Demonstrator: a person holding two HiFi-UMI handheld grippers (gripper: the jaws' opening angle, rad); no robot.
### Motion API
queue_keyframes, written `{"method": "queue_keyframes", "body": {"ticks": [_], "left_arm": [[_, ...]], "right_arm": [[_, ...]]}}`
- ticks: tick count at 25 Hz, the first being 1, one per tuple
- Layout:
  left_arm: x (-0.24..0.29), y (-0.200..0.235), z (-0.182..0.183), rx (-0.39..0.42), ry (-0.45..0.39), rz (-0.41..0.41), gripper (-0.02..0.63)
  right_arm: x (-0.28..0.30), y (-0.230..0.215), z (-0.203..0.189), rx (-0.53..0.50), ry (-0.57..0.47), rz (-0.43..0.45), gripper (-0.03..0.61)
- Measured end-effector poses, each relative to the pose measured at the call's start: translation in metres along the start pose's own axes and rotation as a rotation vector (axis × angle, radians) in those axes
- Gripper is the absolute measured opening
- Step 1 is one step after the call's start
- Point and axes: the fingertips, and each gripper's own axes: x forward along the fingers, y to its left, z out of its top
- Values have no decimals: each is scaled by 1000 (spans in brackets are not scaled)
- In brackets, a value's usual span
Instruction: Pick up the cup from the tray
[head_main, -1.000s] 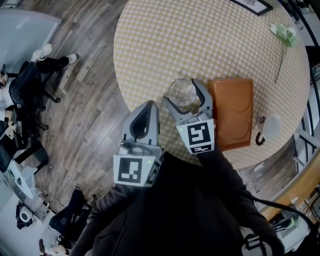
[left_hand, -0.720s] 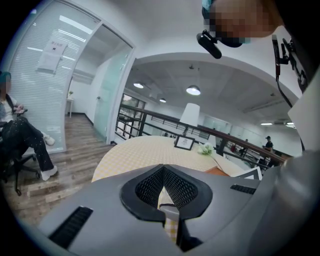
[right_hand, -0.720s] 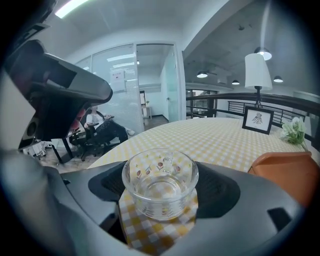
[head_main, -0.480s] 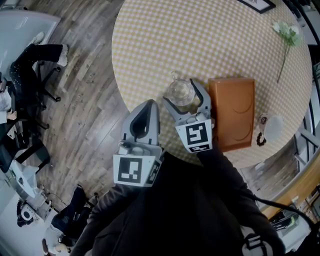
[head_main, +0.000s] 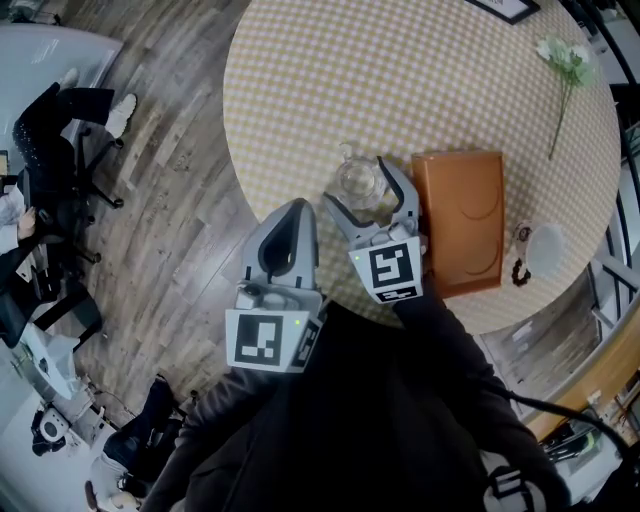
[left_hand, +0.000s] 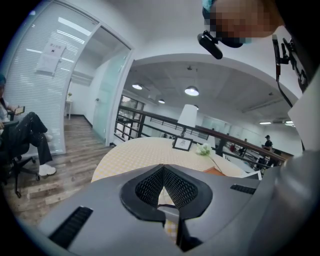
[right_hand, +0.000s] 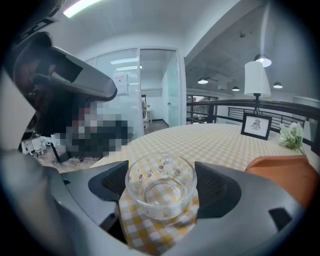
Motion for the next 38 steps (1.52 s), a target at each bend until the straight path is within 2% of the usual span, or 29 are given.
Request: {"method": "queue_keyframes", "body": {"ticks": [4, 8, 13, 16, 22, 23, 25, 26, 30, 34, 38], "left_arm": [[-6, -4, 5, 5, -16, -2, 6], [-13, -6, 11, 22, -41, 0, 6], [-26, -8, 22, 48, -83, 10, 6], [-39, -23, 26, 70, -108, -13, 6], [-62, -72, 22, 118, -149, -106, 6], [-64, -81, 22, 127, -156, -126, 6], [-67, -100, 26, 146, -170, -174, 6], [-70, -110, 28, 156, -178, -198, 6], [-83, -149, 25, 170, -188, -278, 6], [-92, -184, 17, 176, -183, -339, 6], [-101, -219, 17, 213, -200, -404, 6]], "right_arm": [[-7, 2, 10, 45, -22, 7, 360], [-20, 5, 22, -27, -45, -14, 360], [-43, 12, 46, -56, -108, -23, 359], [-70, 21, 63, -50, -178, -30, 359], [-141, 11, 84, 39, -353, -104, 350], [-155, 7, 86, 56, -379, -127, 324], [-182, -2, 89, 89, -423, -183, 128], [-194, -6, 90, 102, -434, -208, 50], [-244, -13, 82, 133, -447, -289, 35], [-289, -22, 65, 215, -424, -363, 31], [-328, -29, 60, 237, -430, -424, 17]]}}
